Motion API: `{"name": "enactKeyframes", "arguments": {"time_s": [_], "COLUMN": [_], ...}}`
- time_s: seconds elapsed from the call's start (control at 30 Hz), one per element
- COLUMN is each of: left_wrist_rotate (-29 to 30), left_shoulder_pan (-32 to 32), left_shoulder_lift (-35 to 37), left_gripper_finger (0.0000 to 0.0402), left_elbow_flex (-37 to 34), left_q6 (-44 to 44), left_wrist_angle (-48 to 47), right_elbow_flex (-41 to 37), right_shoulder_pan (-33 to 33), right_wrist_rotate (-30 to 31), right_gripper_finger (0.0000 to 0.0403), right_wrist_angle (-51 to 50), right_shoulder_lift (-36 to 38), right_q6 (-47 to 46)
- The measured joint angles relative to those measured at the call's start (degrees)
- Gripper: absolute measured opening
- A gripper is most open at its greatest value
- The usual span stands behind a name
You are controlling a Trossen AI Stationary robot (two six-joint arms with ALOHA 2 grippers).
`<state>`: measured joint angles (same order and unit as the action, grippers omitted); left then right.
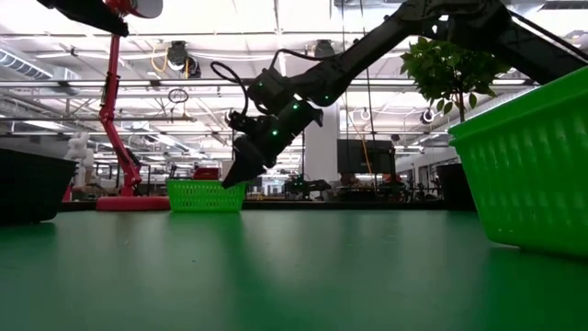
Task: Stack baskets by color
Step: Stack the top green bin on the bottom green bin
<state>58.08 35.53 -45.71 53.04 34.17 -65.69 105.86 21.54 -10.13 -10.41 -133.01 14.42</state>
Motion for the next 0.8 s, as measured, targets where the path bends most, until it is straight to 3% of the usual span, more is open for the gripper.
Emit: {"name": "enactKeyframes", "arguments": {"time_s": [0.13,0.37,0.6,0.8], "left_wrist_rotate": [-0.02,-0.02,-0.15,-1.95], "left_shoulder_pan": [0.0,0.0,0.0,0.0], "left_shoulder_lift": [-0.01,-0.01,-0.02,0.02], "left_gripper_finger": [0.0147,0.0147,0.0147,0.0147], "left_elbow_flex": [0.0,0.0,0.0,0.0], "left_q6": [0.01,0.02,-4.97,-11.66], "left_wrist_angle": [0.0,0.49,6.65,15.14], "right_elbow_flex": [0.0,0.0,0.01,-0.04], "right_shoulder_pan": [0.03,-0.77,-3.1,-8.75], "right_wrist_rotate": [1.12,1.2,2.68,15.62], "right_gripper_finger": [0.0136,0.0014,0.0015,0.0012], "right_wrist_angle": [-0.14,-1.17,-3.91,-11.85], "right_shoulder_lift": [0.0,0.0,1.36,7.69], "right_q6": [0.04,0.0,-1.61,-5.13]}}
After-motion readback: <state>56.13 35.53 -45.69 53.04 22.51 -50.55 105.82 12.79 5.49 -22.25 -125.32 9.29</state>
